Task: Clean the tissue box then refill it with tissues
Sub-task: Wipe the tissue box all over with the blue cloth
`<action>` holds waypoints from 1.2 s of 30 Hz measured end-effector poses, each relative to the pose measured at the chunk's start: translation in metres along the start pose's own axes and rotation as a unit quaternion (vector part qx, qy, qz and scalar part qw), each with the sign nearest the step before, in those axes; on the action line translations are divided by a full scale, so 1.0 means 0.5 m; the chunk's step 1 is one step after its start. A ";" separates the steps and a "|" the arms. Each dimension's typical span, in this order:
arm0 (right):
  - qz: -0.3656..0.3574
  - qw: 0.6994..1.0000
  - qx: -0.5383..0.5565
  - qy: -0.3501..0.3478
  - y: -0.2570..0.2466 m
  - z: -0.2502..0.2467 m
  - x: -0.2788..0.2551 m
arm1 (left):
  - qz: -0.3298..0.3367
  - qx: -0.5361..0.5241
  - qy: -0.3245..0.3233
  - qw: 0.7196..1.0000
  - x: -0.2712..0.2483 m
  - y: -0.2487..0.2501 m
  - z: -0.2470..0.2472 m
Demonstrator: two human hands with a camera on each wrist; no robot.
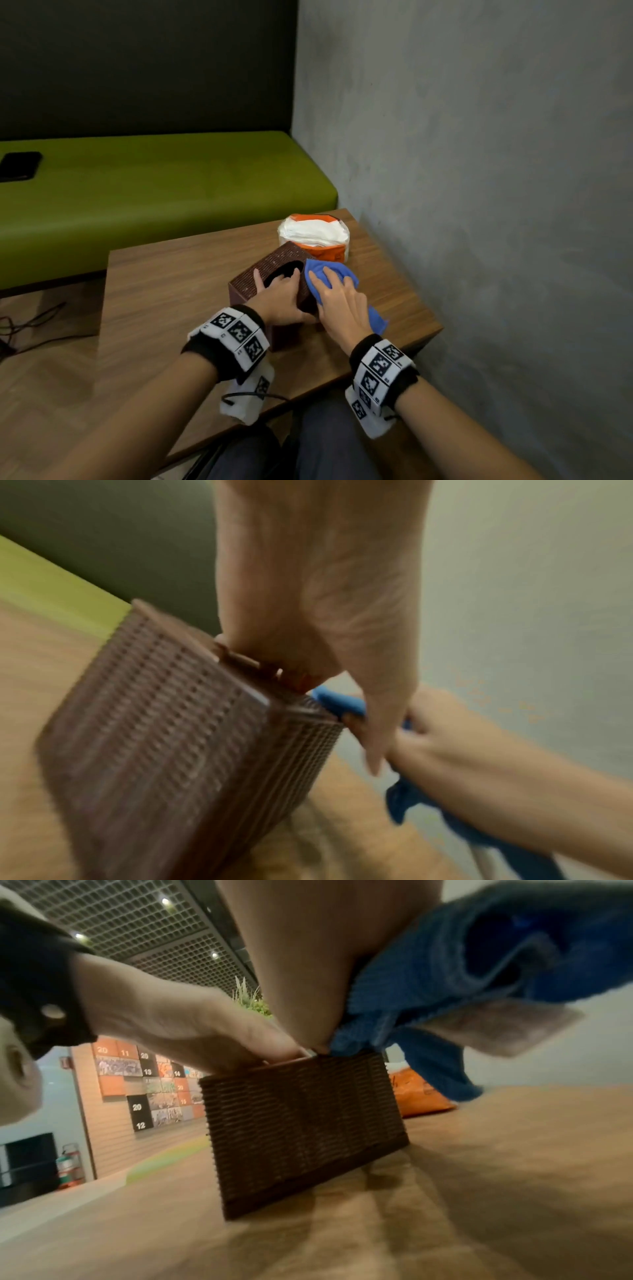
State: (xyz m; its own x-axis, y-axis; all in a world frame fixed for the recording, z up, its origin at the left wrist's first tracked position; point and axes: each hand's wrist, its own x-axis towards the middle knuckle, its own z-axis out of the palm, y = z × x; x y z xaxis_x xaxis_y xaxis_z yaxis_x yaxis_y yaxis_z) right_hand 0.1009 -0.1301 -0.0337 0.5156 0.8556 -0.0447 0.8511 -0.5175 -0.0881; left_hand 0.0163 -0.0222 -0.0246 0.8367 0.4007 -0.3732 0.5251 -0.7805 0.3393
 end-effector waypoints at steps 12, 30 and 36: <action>-0.038 0.999 -0.002 0.037 0.001 -0.008 0.051 | 0.073 -0.049 0.118 0.989 -0.001 -0.036 0.007; -0.075 0.996 0.018 0.040 0.041 0.011 -0.002 | 0.109 -0.029 0.122 0.986 -0.011 -0.079 0.003; -0.035 0.998 0.043 0.042 0.034 -0.009 0.042 | 0.145 -0.022 0.083 0.986 -0.015 -0.077 -0.005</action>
State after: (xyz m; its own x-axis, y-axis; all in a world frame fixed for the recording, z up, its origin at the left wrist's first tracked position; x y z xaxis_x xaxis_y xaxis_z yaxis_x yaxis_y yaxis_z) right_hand 0.1265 -0.1208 -0.0317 0.4649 0.8841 0.0478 0.8756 -0.4510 -0.1731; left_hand -0.0100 0.0060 -0.0329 0.9648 0.2392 -0.1097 0.2628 -0.8542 0.4487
